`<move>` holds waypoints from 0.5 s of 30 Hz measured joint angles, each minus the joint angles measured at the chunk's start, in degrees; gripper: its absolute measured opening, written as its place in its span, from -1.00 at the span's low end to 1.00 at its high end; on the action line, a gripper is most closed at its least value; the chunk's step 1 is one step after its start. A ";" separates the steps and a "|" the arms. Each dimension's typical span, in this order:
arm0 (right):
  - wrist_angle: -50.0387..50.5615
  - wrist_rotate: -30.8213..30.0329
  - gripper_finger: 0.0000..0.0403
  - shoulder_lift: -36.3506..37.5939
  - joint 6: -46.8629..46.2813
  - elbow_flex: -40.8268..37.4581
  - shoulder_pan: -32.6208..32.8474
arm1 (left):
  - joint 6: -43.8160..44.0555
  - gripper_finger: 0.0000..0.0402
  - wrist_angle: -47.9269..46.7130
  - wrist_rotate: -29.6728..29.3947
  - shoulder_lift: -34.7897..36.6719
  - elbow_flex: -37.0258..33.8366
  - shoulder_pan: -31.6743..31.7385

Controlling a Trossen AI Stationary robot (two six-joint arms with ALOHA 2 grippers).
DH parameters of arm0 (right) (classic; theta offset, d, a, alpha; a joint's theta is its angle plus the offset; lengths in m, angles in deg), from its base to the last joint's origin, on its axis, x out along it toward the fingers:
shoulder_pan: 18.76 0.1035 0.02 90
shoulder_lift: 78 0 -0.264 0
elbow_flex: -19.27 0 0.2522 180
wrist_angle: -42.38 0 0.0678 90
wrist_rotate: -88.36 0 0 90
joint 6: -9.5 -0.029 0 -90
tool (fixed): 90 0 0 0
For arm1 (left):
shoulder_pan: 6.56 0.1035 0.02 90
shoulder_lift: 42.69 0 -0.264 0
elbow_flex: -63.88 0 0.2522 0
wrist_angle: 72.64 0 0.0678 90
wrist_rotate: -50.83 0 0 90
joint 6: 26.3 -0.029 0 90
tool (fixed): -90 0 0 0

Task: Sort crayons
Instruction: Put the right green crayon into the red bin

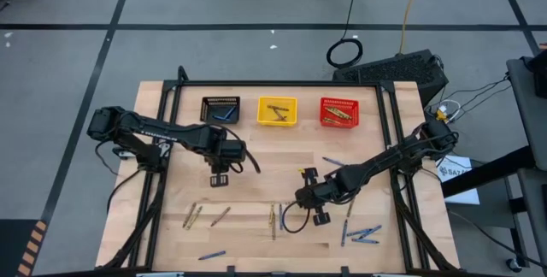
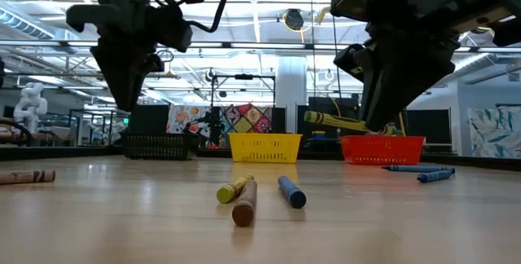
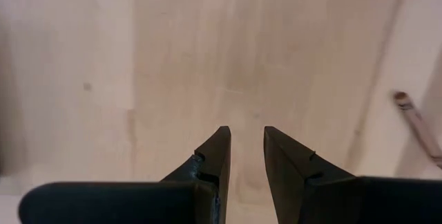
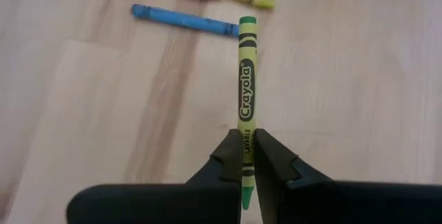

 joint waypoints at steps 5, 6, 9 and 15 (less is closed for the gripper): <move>0.02 -0.45 -1.00 0.00 0.29 0.02 -0.09 | 0.03 -0.60 0.02 2.07 0.02 0.00 0.00; 0.01 -0.43 -1.00 0.00 0.28 0.02 -0.09 | -0.03 -0.60 0.16 1.97 0.01 0.00 0.00; 0.00 -0.48 -1.00 0.00 0.20 0.04 -0.09 | -0.03 -0.60 1.89 -1.07 0.01 0.00 0.00; -0.06 -4.05 -1.00 0.00 -2.96 0.04 -0.08 | -7.36 -0.60 6.08 -2.50 0.00 0.00 0.00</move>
